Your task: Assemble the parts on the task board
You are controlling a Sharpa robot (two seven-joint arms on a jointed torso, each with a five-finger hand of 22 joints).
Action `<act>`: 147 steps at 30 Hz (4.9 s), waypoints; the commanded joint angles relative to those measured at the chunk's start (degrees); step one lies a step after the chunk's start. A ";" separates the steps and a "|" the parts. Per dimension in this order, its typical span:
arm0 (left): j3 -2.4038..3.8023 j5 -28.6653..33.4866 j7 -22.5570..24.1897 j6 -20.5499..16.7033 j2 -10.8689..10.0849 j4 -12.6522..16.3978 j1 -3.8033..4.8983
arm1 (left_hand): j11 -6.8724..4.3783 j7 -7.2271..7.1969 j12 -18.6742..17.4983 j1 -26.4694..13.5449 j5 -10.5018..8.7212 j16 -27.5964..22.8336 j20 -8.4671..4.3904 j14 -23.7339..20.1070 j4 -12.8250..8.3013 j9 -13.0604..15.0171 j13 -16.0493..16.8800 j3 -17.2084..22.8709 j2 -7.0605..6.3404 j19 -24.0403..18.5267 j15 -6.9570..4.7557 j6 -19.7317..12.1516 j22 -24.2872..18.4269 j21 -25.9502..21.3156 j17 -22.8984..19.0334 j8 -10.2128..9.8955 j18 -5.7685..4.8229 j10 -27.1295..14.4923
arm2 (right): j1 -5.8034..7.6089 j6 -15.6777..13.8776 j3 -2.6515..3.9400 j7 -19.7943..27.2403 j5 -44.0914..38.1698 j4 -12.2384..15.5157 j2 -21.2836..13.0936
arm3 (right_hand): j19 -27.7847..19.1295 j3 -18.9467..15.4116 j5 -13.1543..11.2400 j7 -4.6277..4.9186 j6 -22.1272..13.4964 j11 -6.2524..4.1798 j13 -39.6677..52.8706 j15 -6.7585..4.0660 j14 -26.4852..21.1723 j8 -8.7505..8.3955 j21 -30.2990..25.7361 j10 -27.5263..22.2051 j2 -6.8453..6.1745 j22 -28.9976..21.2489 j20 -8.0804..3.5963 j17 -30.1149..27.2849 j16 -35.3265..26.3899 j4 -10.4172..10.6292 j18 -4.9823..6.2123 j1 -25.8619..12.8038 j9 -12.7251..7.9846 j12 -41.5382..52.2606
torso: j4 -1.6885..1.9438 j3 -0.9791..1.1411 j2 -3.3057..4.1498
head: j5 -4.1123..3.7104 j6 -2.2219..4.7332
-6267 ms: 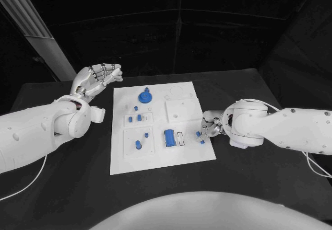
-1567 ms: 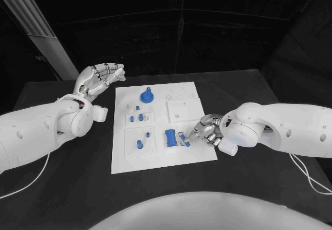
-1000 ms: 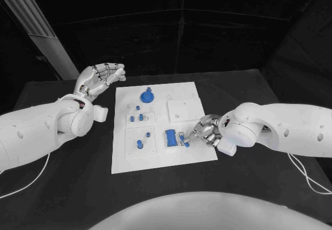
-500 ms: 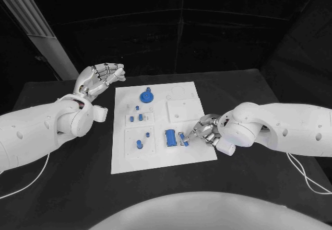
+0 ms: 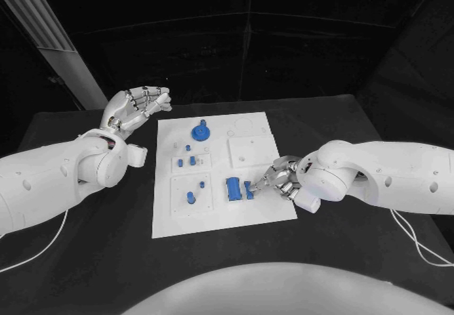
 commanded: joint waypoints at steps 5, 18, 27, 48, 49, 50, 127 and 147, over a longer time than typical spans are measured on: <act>0.03 0.11 5.10 0.62 -0.03 0.10 0.08 | -0.16 5.14 0.34 -0.02 0.28 0.12 0.00 -0.22 0.00 -0.09 -0.08 -0.23 0.46 0.28 -0.05 -0.41 -0.09 -0.27 -0.09 0.18 -0.56 -0.39 | 0.05 -0.20 0.00 -0.52 -0.21 0.09 0.05 | 5.94 -3.26 -0.81 0.47 0.13 0.23 15.01 0.35 5.95 -0.95 0.18 5.97 -1.68 15.09 0.44 15.10 0.14 1.94 -0.85 -3.63 -0.47 0.14 | -0.01 -0.03 0.04 | -0.09 0.00; 0.03 0.11 5.06 0.66 -0.08 0.12 0.08 | -0.16 5.14 0.34 -0.02 0.28 0.12 0.00 -0.22 0.00 -0.09 -0.08 -0.23 0.46 0.28 -0.05 -0.41 -0.09 -0.27 -0.09 0.18 -0.56 -0.39 | 0.04 0.45 0.00 -1.41 -9.36 1.07 -0.46 | 5.94 -6.88 -2.93 -1.07 4.24 -0.94 15.01 -0.46 5.95 1.34 0.18 5.97 -1.35 15.09 -0.02 15.10 0.14 3.80 -0.85 -5.16 0.73 0.14 | 0.02 0.02 0.03 | -0.04 0.00; 0.03 0.11 5.01 0.87 0.11 -0.03 0.08 | -0.16 5.14 0.55 0.08 0.31 0.34 0.00 -0.22 0.00 -0.11 -0.09 -0.39 0.53 0.28 -0.05 -0.51 -0.14 -0.28 -0.40 0.37 -0.56 -0.48 | 0.04 6.90 0.00 -3.93 -18.84 2.36 -1.41 | 5.94 -15.23 -9.71 -4.99 -1.50 -4.69 15.01 -4.51 5.95 25.41 0.18 5.97 0.75 15.09 -3.74 15.10 0.14 9.85 -0.85 -3.58 21.88 0.14 | -0.06 0.00 0.03 | -0.14 0.00; 0.03 0.11 4.98 0.81 0.05 0.04 0.06 | -0.16 5.14 0.55 0.08 0.31 0.34 0.00 -0.22 0.00 -0.11 -0.09 -0.39 0.53 0.28 -0.05 -0.51 -0.14 -0.28 -0.40 0.37 -0.56 -0.48 | 0.03 13.56 0.00 -5.36 -20.51 1.08 0.34 | 5.94 -18.43 -10.00 -6.14 -7.20 -5.74 15.01 -5.10 5.95 36.20 0.18 5.97 4.29 15.09 -4.68 15.10 0.14 10.67 -0.85 -3.52 33.96 0.14 | -0.02 -0.01 0.01 | -0.03 0.00; 0.03 0.11 4.98 0.80 0.05 0.05 0.06 | -0.16 5.14 0.55 0.08 0.31 0.34 0.00 -0.22 0.00 -0.11 -0.09 -0.39 0.53 0.28 -0.05 -0.51 -0.14 -0.28 -0.40 0.37 -0.56 -0.48 | 0.03 13.62 0.00 -5.37 -20.51 0.98 0.44 | 5.94 -18.43 -10.00 -6.14 -7.20 -5.74 15.01 -5.10 5.95 36.21 0.18 5.97 4.32 15.09 -4.68 15.10 0.14 10.67 -0.85 -3.51 33.97 0.14 | -0.02 -0.02 0.02 | -0.03 0.00; 0.03 0.11 4.98 0.80 0.04 0.07 0.06 | -0.16 5.14 0.55 0.08 0.31 0.34 0.00 -0.22 0.00 -0.11 -0.09 -0.39 0.53 0.28 -0.05 -0.51 -0.14 -0.28 -0.40 0.37 -0.56 -0.48 | 0.03 13.64 0.00 -5.37 -20.52 0.89 0.53 | 5.94 -18.43 -10.00 -6.14 -7.20 -5.74 15.01 -5.10 5.95 36.21 0.18 5.97 4.32 15.09 -4.68 15.10 0.14 10.67 -0.85 -3.51 33.97 0.14 | 0.01 -0.02 0.04 | -0.08 0.00; 0.05 4.93 16.83 -2.07 1.06 4.11 -2.22 | 0.91 5.93 2.78 -5.76 -0.68 3.91 0.07 -9.60 0.13 -0.25 -0.12 -0.29 -1.09 -5.62 1.59 -2.31 -1.92 -3.50 -5.34 2.34 -1.94 -6.07 | 1.02 -23.46 0.19 71.59 10.88 -11.04 11.34 | -63.07 -14.14 -7.33 6.57 -47.40 9.09 -40.38 11.03 -65.40 15.70 -86.77 -65.89 -9.88 -37.44 8.18 -47.19 -67.82 11.46 3.04 -24.29 17.83 -69.77 | 0.29 0.21 -0.52 | 5.36 15.12; 7.98 6.08 -5.35 -17.54 -2.19 13.81 -8.09 | -7.77 -5.36 -17.66 -47.55 -10.15 -25.06 -10.25 -18.70 -10.29 -4.12 -3.93 6.46 -1.07 -21.23 -6.97 -22.49 -26.90 -8.55 -11.27 -10.88 -8.41 -23.27 | -4.83 -28.53 6.44 63.89 23.16 -10.83 10.37 | -84.06 -6.18 -12.84 -7.78 -59.35 -4.10 -74.99 -0.51 -84.05 -8.61 -89.82 -84.03 -0.63 -74.91 -6.56 -74.90 -89.86 -5.80 -0.85 -74.21 -8.98 -89.86 | -1.02 1.73 -6.93 | 8.01 15.55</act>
